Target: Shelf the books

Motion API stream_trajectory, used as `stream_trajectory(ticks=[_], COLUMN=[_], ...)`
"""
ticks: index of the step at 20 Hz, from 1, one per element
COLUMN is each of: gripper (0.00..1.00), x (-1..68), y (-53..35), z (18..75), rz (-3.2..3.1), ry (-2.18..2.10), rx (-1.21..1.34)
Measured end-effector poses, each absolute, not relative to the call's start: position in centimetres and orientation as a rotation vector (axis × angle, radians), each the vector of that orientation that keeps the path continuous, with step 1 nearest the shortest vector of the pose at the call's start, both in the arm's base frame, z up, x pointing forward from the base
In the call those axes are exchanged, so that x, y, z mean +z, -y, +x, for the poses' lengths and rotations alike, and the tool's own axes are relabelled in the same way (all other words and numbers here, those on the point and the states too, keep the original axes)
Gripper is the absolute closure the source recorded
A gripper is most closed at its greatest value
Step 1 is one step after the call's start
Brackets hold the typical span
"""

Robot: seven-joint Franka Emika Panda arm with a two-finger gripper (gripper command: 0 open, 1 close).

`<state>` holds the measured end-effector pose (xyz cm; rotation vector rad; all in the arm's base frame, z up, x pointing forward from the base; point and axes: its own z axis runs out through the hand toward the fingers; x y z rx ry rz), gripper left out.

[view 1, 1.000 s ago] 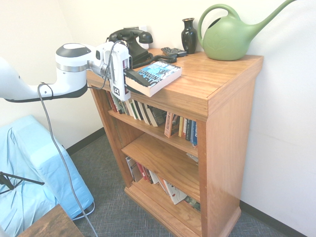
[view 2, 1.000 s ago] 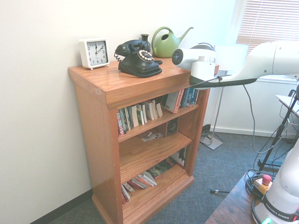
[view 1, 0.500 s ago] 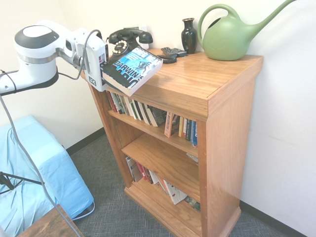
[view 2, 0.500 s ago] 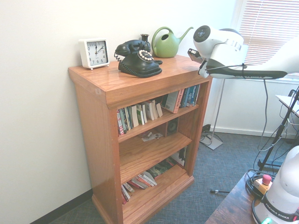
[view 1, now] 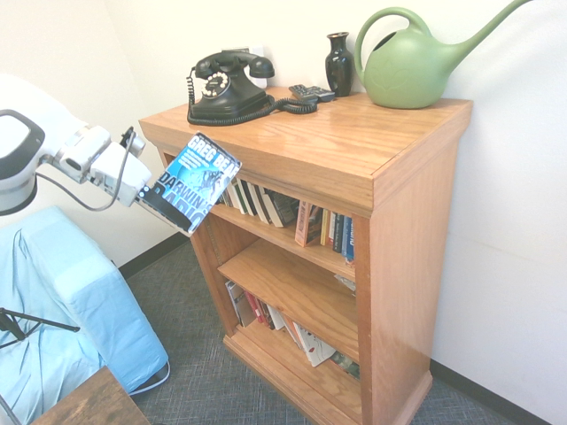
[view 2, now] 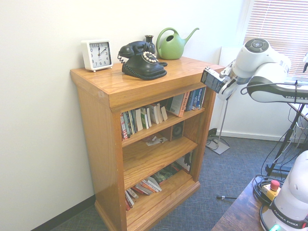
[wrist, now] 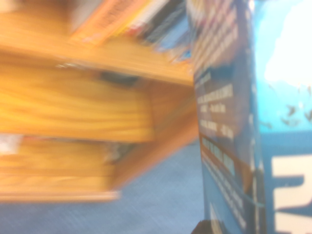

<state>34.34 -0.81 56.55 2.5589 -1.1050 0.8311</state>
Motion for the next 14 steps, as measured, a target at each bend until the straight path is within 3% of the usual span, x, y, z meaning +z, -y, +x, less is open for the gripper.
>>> stream_trajectory(ticks=[5,14], gripper=[1.00,1.00], x=[49.9,44.8], y=[1.6,0.8], z=[35.6,43.1], rz=[2.697,2.855], ry=[1.056,0.994], rx=[0.748,0.649])
